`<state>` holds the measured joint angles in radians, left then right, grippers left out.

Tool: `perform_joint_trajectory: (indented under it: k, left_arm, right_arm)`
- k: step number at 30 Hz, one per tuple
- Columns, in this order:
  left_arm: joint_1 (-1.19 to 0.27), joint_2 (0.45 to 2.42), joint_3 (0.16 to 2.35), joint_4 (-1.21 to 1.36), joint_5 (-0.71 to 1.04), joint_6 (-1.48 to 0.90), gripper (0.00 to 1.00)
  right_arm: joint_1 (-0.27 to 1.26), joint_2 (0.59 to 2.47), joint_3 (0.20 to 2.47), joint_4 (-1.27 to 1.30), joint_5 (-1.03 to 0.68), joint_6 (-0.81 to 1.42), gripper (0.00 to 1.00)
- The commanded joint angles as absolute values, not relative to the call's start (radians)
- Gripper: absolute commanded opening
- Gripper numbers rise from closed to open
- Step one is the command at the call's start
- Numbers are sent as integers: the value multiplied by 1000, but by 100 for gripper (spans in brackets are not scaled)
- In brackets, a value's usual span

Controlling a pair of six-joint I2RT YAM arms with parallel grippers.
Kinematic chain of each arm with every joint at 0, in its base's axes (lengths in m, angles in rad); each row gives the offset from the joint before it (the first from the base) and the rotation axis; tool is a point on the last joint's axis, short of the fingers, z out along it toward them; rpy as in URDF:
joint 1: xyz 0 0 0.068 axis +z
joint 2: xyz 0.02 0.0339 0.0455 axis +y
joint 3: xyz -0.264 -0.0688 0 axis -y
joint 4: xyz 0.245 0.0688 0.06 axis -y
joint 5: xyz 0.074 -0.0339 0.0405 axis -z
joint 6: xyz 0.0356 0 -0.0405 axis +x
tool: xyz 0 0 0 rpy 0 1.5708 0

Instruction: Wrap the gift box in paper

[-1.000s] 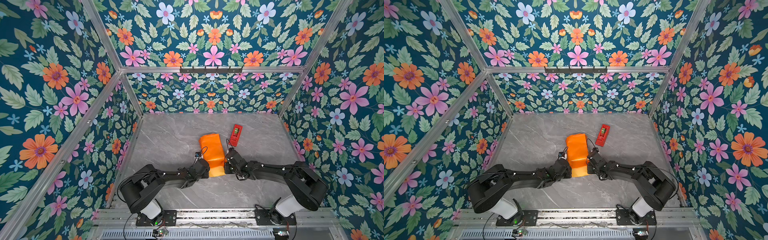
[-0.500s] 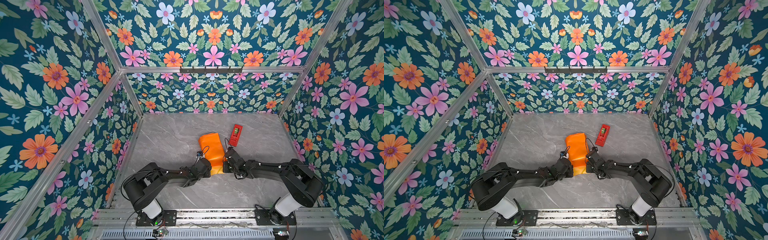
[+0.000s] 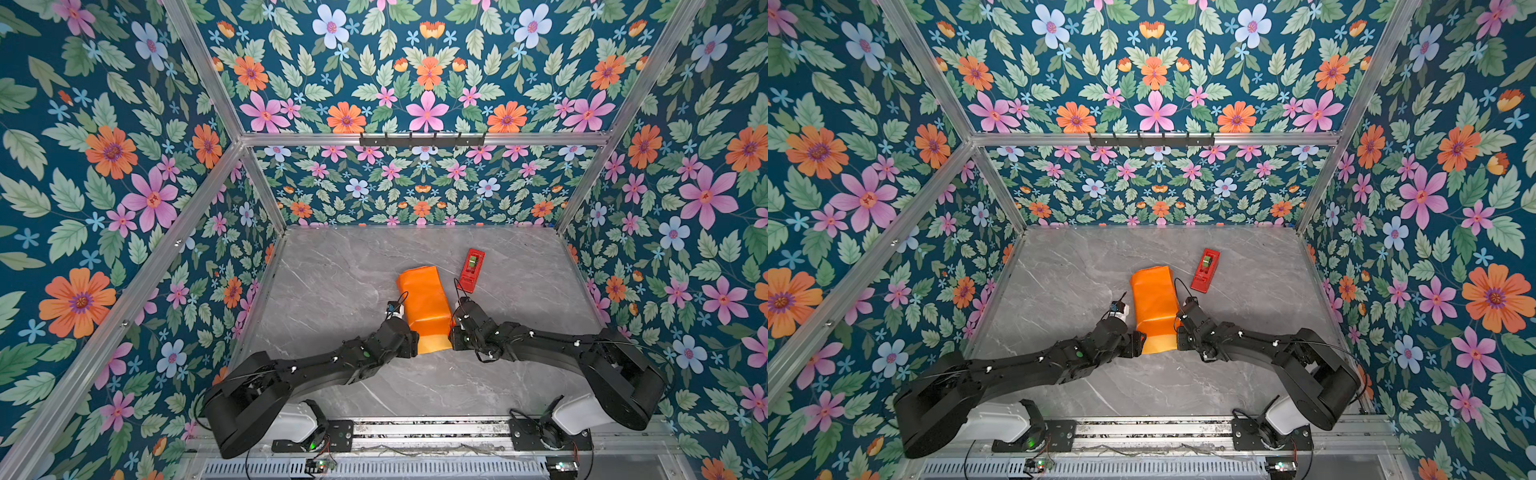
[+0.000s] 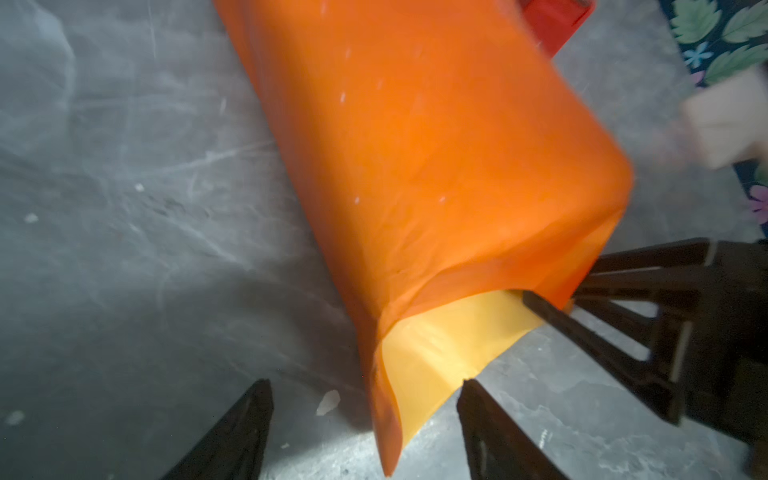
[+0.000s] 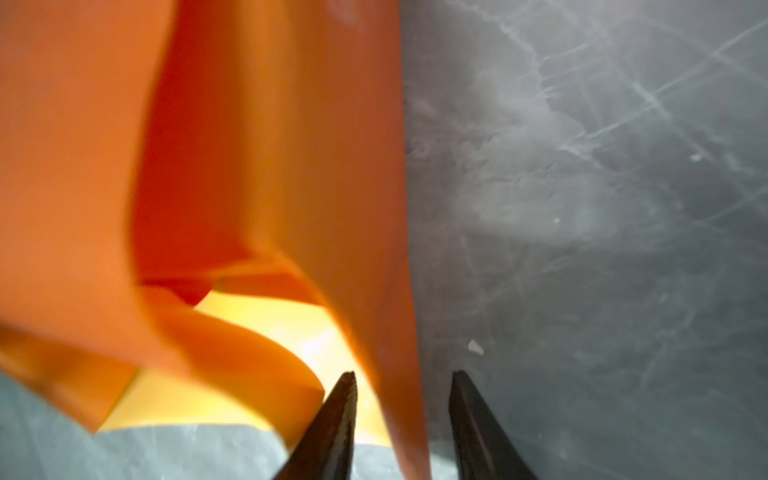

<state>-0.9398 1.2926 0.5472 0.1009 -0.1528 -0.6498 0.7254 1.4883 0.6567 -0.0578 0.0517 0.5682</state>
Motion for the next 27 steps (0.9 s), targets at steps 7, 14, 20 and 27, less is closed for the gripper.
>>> perform_joint_trajectory:
  k: [7,14,20,27]
  left_arm:
    - [-939,1271,666,177,-145,5,80]
    - [-937,1479,813,120,-55,406,80]
    - [-930,1618,885,98,-113,509,78]
    - [-927,1672,865,123,-141,551,73]
  right_arm:
    - [687,1432,630,-74,-88,535,46]
    - [625,1379,612,-92,-214,533,48]
    - [623,1360,611,-122,-232,528,49]
    - [578,1291,591,-140,-267,534,50]
